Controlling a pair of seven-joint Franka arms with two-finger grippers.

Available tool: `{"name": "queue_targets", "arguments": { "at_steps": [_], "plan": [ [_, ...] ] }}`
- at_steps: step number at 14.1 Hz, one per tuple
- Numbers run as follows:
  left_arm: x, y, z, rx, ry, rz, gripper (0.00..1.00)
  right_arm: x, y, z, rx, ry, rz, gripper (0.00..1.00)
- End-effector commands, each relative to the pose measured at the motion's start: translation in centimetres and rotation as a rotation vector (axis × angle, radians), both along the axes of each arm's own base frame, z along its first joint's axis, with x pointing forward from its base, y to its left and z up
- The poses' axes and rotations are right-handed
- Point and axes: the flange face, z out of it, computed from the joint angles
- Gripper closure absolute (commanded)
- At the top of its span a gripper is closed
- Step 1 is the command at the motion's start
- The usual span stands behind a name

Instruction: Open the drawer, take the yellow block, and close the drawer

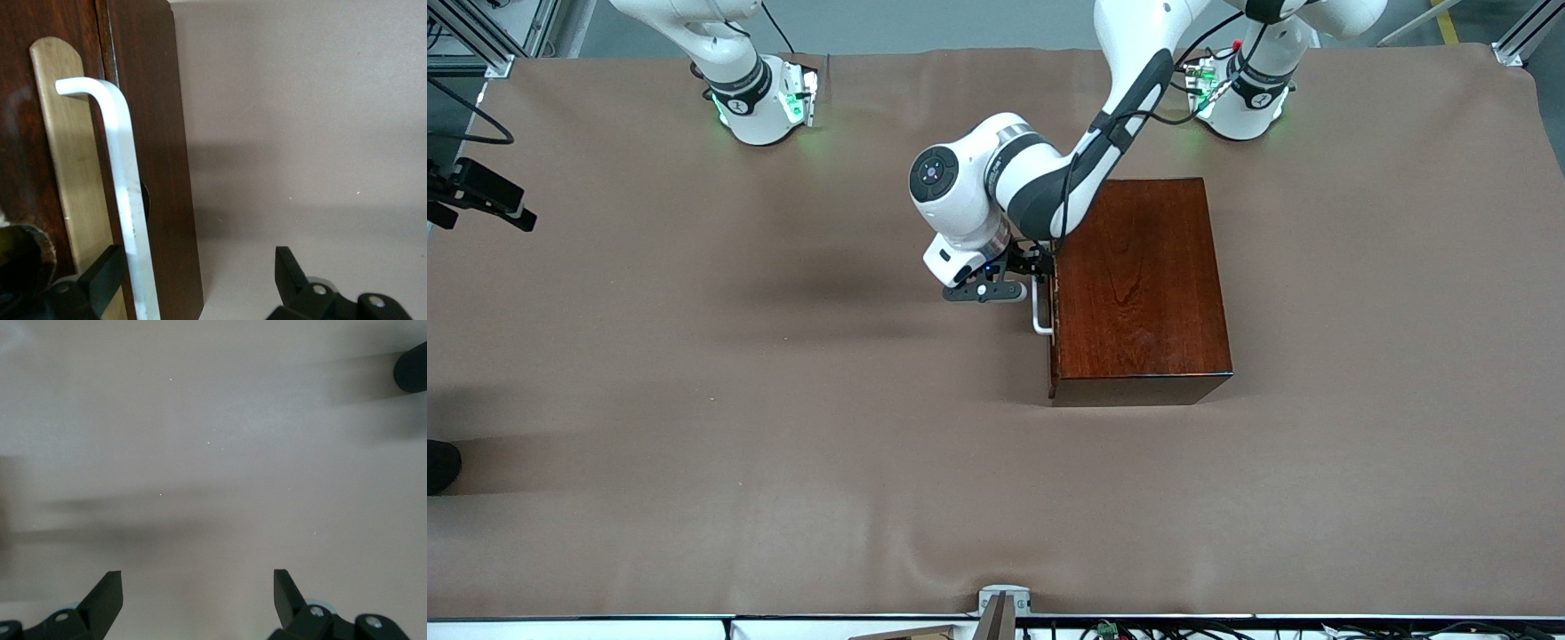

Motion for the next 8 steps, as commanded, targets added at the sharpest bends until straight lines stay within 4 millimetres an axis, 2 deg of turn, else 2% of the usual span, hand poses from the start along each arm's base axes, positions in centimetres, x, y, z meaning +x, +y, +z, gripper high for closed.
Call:
{"name": "queue_targets", "arguments": {
  "at_steps": [1,8],
  "plan": [
    [0.4,-0.3,0.5,0.008,-0.020,-0.021,0.00,-0.4,-0.2,0.6,-0.011,-0.010,-0.001,0.00],
    [1.4,-1.3,-0.2,-0.075,-0.080,-0.026,0.00,-0.4,-0.2,0.6,-0.011,-0.010,-0.001,0.00]
  ]
}}
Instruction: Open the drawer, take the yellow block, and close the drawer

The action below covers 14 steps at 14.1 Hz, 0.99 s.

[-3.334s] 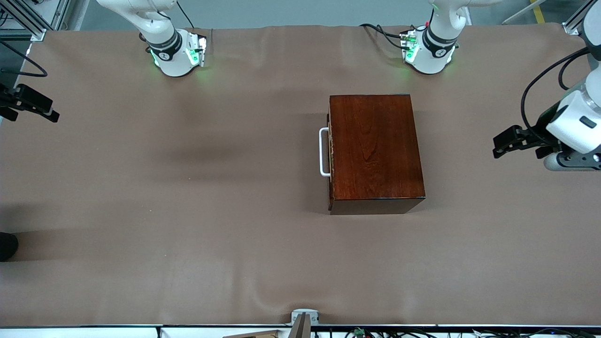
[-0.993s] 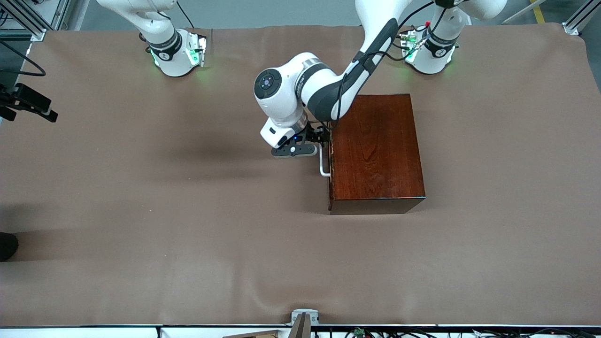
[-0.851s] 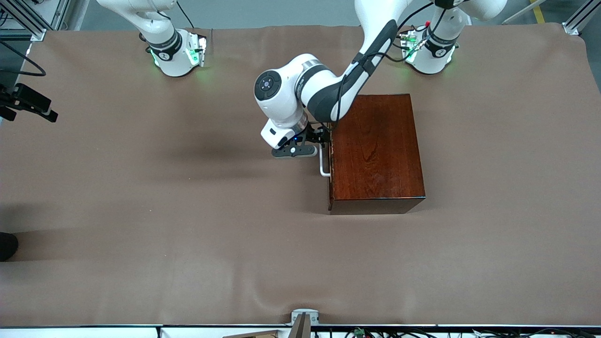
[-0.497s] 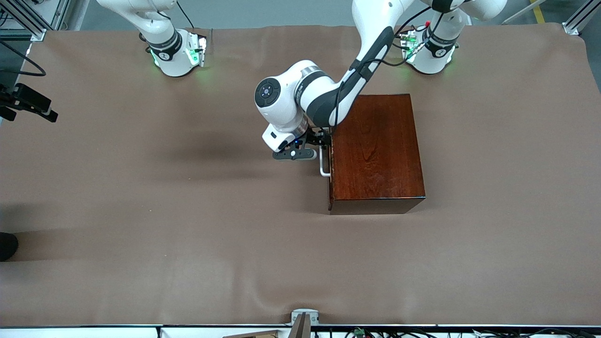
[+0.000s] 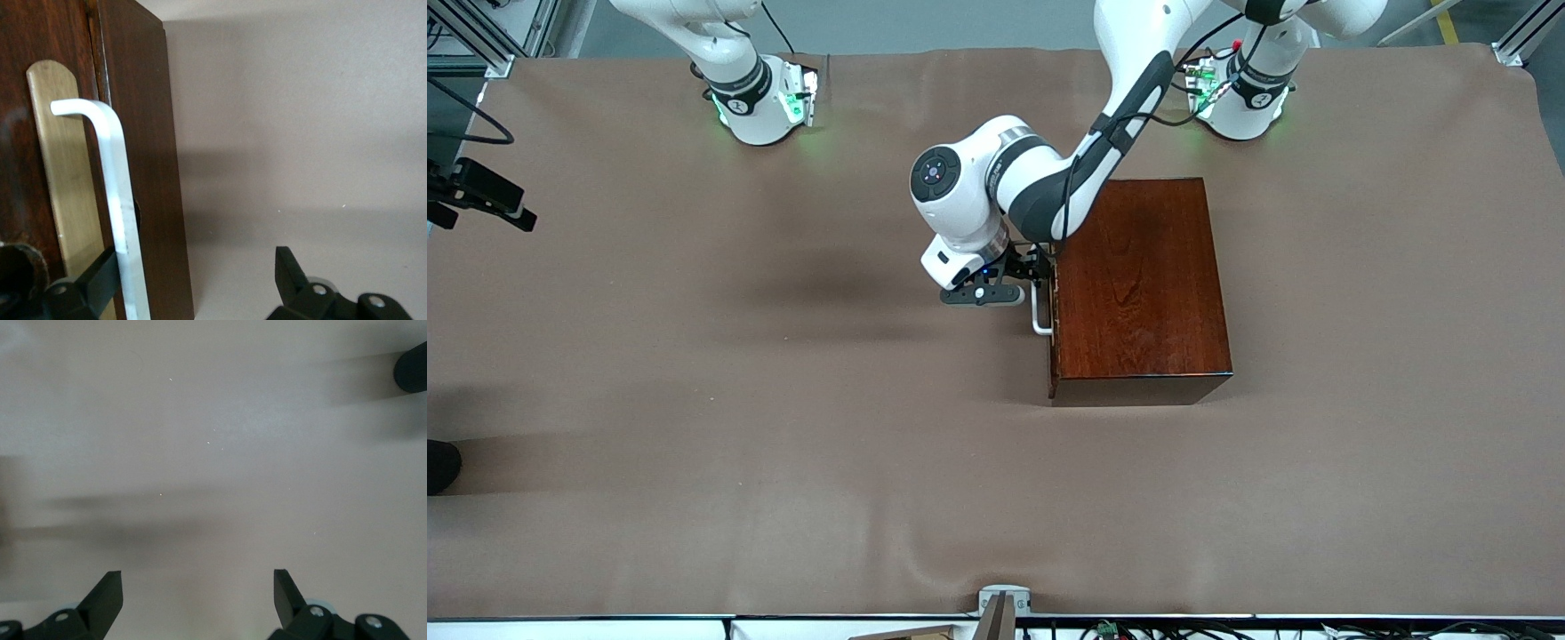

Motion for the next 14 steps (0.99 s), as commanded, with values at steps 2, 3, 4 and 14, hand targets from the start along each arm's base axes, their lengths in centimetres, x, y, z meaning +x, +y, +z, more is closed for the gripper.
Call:
{"name": "queue_targets", "arguments": {
  "at_steps": [2,3,4,14],
  "plan": [
    [0.8,-1.6,-0.2,-0.070,-0.064,-0.028,0.00,-0.4,-0.1,0.6,-0.011,-0.010,0.001,0.00],
    [0.8,-1.8,-0.1,-0.088,-0.069,-0.027,0.00,-0.4,-0.2,0.6,-0.011,-0.010,-0.001,0.00],
    [0.7,-2.2,0.0,-0.106,-0.076,-0.032,0.00,-0.4,-0.1,0.6,-0.011,-0.010,0.001,0.00],
    [-0.7,-5.0,-0.5,-0.257,-0.048,0.015,0.00,-0.3,0.0,0.5,-0.011,-0.008,0.002,0.00]
  ]
}}
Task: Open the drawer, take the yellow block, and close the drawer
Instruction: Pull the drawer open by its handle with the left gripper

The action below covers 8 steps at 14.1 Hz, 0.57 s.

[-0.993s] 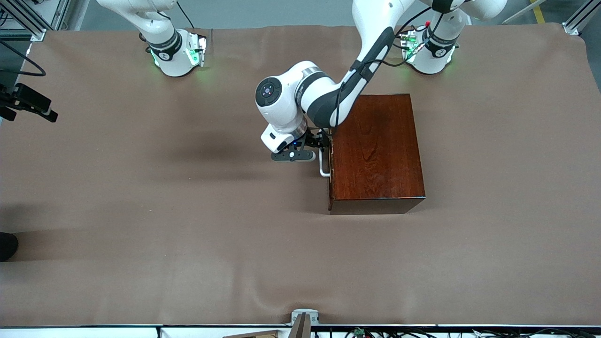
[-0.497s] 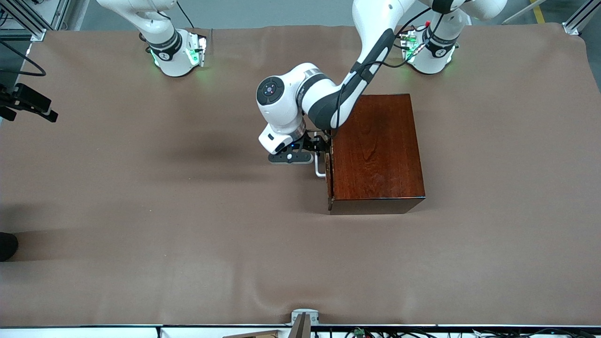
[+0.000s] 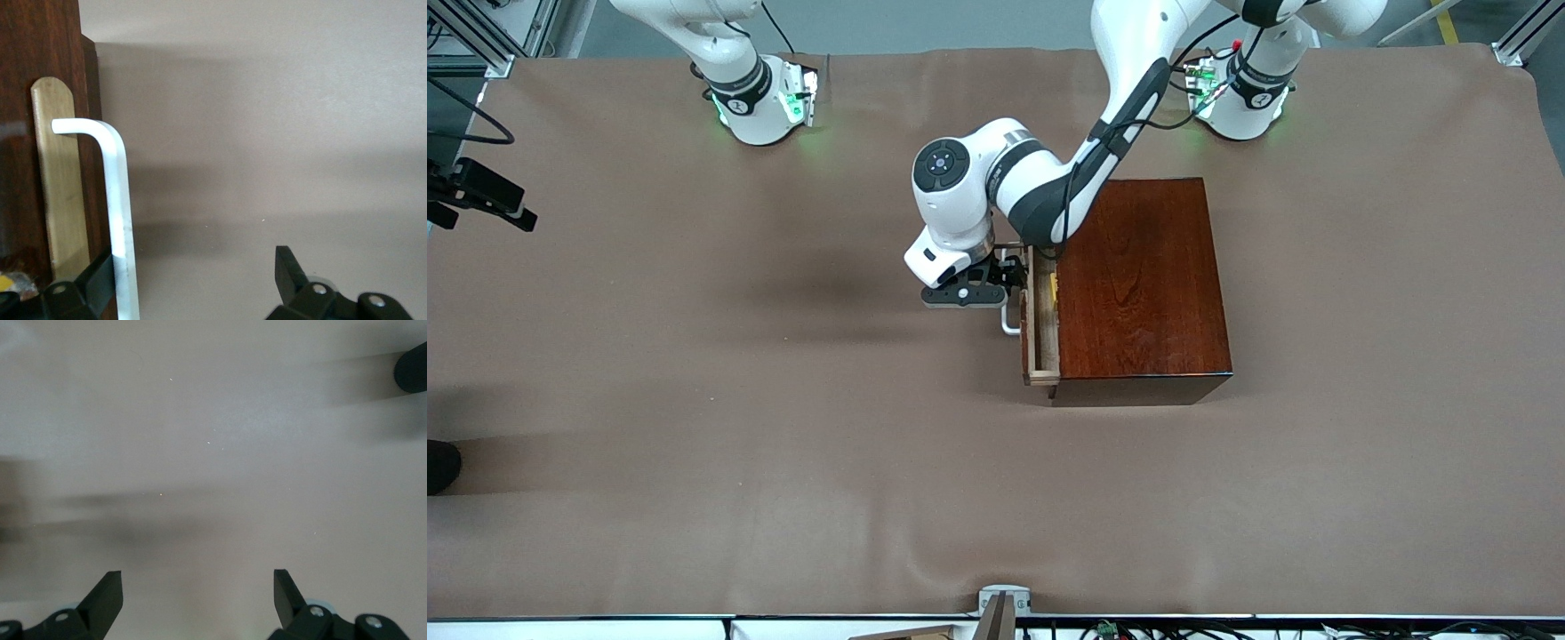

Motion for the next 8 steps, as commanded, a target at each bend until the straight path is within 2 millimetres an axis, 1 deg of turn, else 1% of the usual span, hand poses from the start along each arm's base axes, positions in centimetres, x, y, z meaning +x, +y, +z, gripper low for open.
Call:
{"name": "queue_targets", "arguments": {
  "at_steps": [1,4,8],
  "plan": [
    [-1.1,-2.8,-1.2,-0.082,0.007,-0.009,0.00,-0.4,0.0,0.6,-0.011,-0.010,0.001,0.00],
    [-1.5,-3.4,-1.5,-0.113,0.018,-0.009,0.00,-0.3,0.1,0.5,-0.010,-0.008,0.003,0.00],
    [-1.3,-4.2,0.0,-0.158,0.017,0.000,0.00,-0.2,0.0,0.3,-0.009,-0.004,0.003,0.00]
  ]
}}
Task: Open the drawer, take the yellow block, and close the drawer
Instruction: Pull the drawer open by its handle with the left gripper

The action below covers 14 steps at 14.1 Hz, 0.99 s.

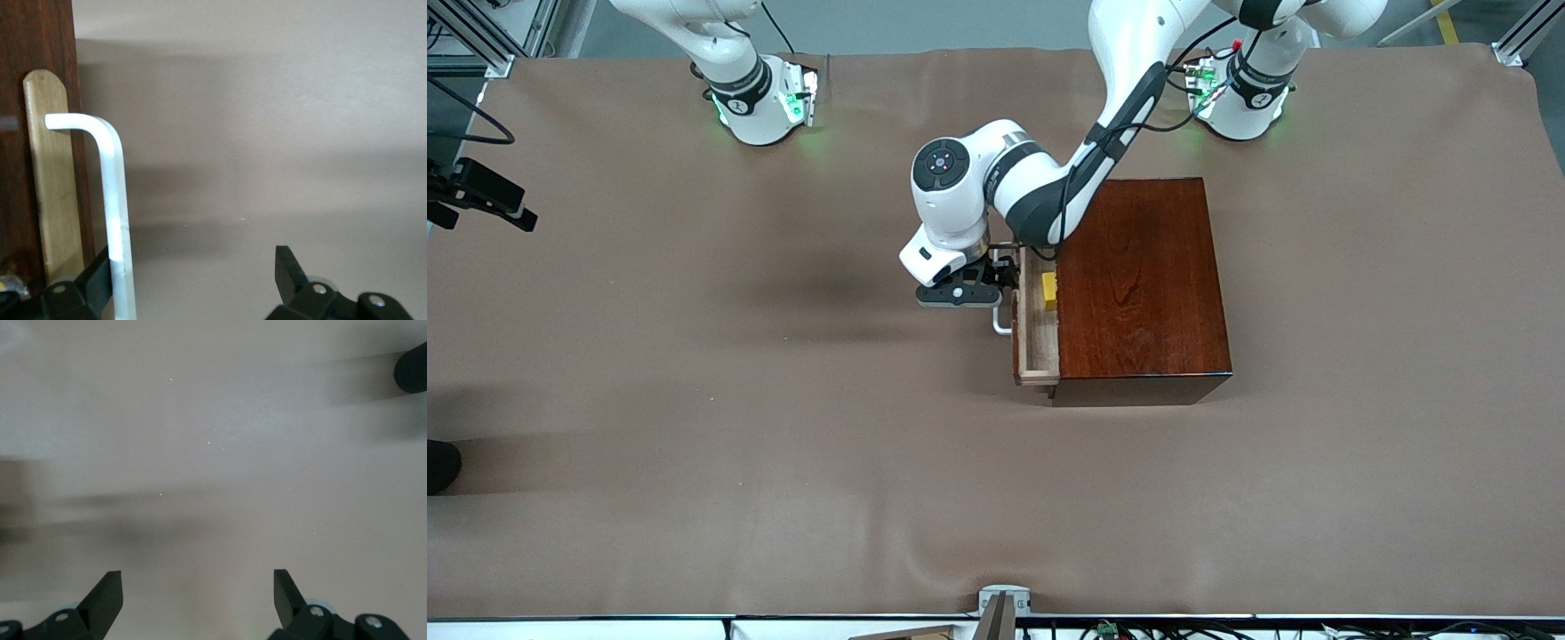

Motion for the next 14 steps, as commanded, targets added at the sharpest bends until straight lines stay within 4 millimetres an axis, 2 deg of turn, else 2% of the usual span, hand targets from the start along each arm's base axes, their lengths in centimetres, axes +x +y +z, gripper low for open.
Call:
{"name": "queue_targets", "arguments": {
  "at_steps": [1,9,12,14],
  "plan": [
    [-1.0,-3.2,0.2,-0.104,0.013,-0.004,0.00,-0.1,0.1,0.2,-0.008,-0.002,0.004,0.00],
    [-1.1,-4.3,1.1,-0.181,-0.027,-0.007,0.00,0.7,0.0,-1.0,-0.008,0.019,0.009,0.00],
    [-1.1,-4.7,1.1,-0.210,-0.041,-0.007,0.00,2.3,-0.1,-2.1,-0.006,0.034,0.009,0.00],
    [-1.1,-4.9,1.2,-0.229,-0.051,-0.008,0.00,2.4,-0.2,-1.2,-0.006,0.019,0.008,0.00]
  ]
}}
